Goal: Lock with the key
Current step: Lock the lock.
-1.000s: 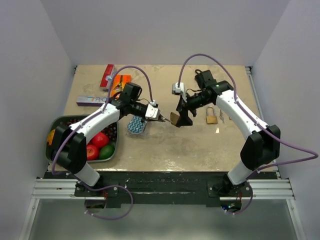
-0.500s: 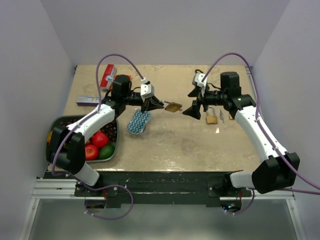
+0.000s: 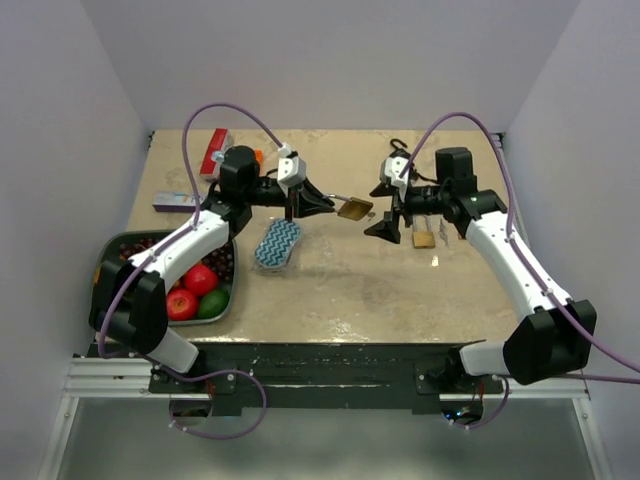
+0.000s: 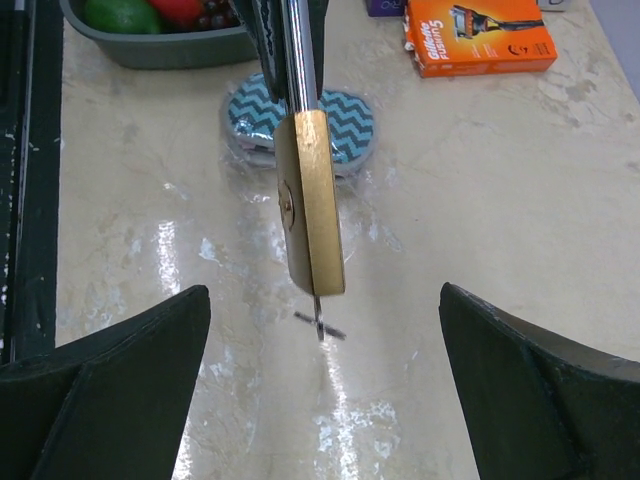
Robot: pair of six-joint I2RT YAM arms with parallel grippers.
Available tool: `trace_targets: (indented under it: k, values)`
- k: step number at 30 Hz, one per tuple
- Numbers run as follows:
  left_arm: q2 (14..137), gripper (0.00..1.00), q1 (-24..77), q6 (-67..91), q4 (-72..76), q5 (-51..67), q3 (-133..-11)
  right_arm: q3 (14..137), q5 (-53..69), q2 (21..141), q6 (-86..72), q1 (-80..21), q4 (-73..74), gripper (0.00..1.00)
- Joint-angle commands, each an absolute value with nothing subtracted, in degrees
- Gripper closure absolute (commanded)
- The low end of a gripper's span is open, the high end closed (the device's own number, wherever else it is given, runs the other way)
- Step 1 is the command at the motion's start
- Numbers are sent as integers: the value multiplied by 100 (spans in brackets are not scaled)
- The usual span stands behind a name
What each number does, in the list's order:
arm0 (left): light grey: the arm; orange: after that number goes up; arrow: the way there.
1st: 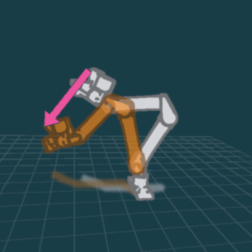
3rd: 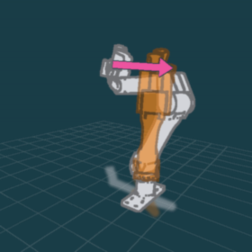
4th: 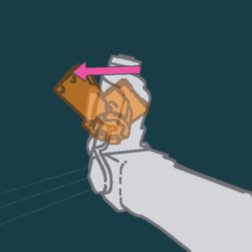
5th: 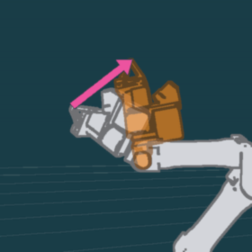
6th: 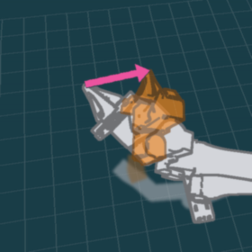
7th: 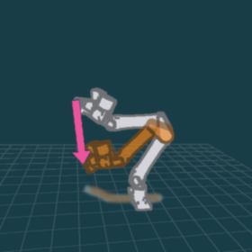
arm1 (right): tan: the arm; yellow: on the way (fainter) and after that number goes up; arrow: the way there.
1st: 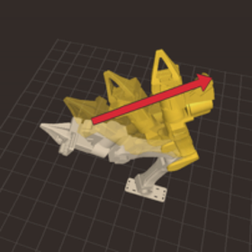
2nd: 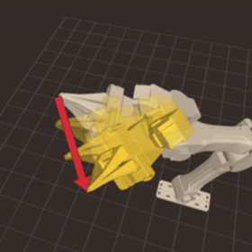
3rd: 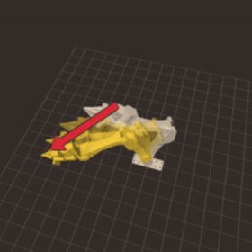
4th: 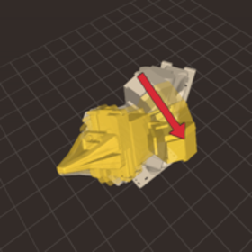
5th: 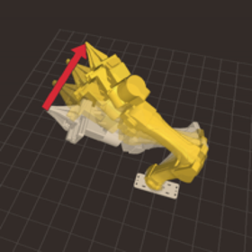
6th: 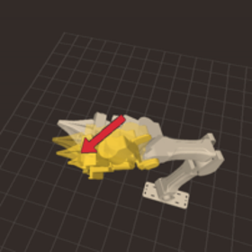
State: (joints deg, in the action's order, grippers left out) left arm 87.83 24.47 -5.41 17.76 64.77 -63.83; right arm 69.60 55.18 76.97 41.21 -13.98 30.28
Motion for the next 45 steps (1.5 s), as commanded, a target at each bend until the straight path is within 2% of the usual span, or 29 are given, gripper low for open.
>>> trace_targets:
  k: [1, 5, 8, 9, 12, 14, 25, 26, 29, 40, 45]
  values:
    - [8385, 100, 2558, -229, 2566, 6680, -6574, 7128, 5792, 7726, 4157, -1582, 2786, 3]
    - [8350, 100, 2575, -70, 2707, 6601, -6504, 7146, 5775, 7778, 4122, -1714, 2742, 12]
    - [8332, 100, 2584, -44, 2804, 6565, -6478, 7128, 5766, 7805, 4122, -1767, 2751, 25]
    - [8332, 100, 2593, -35, 2821, 6557, -6469, 7137, 5757, 7813, 4122, -1784, 2751, 32]
    - [8332, 100, 2593, -35, 2830, 6548, -6460, 7154, 5748, 7831, 4105, -1784, 2742, 43]
    - [8341, 100, 2602, -35, 2839, 6548, -6460, 7189, 5739, 7857, 4061, -1802, 2716, 44]
    - [8350, 100, 2672, 193, 2804, 6583, -6319, 7260, 5634, 7831, 3823, -1960, 2505, 77]
    - [8358, 100, 2672, 185, 2786, 6574, -6302, 7251, 5616, 7831, 3797, -1960, 2470, 86]
    - [8376, 100, 2707, 176, 2690, 6592, -6293, 7268, 5590, 7822, 3701, -2021, 2312, 100]
    - [8499, 100, 2909, 53, 2803, 6583, -6179, 7365, 5853, 7936, 3727, -2557, 2312, 100]
    - [8560, 100, 2997, 35, 2970, 6679, -6012, 7155, 5924, 7875, 3077, -2812, 1355, 100]
